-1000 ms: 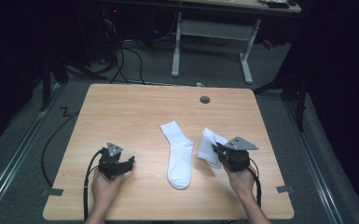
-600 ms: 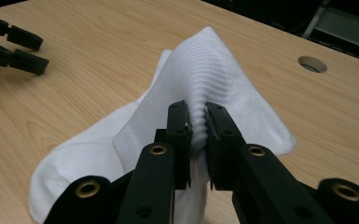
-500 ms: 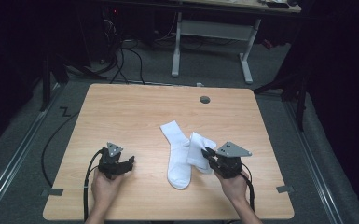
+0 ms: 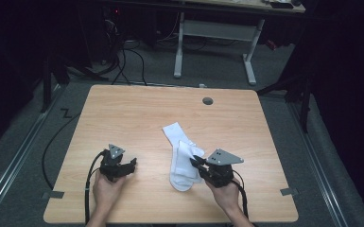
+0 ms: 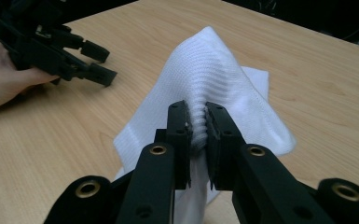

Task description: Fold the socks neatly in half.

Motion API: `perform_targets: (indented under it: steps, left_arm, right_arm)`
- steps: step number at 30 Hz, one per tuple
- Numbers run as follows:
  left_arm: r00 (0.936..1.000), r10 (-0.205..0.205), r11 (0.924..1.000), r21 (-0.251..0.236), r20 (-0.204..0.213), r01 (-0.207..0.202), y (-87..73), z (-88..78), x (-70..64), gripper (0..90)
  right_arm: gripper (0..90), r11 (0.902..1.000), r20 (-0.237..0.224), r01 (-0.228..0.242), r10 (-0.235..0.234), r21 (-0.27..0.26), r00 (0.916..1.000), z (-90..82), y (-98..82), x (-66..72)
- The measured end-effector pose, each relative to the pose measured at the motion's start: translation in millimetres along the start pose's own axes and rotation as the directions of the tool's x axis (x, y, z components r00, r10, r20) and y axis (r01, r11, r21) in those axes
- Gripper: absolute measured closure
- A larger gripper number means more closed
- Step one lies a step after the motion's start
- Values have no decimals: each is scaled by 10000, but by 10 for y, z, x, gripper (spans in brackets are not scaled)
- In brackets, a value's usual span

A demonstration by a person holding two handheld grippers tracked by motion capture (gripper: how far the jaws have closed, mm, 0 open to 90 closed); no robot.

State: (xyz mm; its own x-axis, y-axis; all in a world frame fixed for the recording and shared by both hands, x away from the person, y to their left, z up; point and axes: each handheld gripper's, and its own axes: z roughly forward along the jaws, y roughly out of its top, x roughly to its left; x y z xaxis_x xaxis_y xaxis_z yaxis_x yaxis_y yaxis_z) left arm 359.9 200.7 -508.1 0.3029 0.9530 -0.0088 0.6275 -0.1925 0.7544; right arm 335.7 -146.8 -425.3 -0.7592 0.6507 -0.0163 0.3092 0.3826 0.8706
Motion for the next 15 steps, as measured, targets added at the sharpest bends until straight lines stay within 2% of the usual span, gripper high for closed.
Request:
perform_targets:
  steps: [6, 15]
  left_arm:
    - [10000, 19, 10000, 12, -12, -19, 2, 1, -2, 308]
    - [10000, 13, 10000, 7, -20, -13, 3, 4, -4, 308]
  right_arm:
    - [812, 9997, -523, -204, 197, -136, 9984, 23, -36, 114]
    - [812, 9992, -978, -260, 230, -295, 9949, 49, -44, 245]
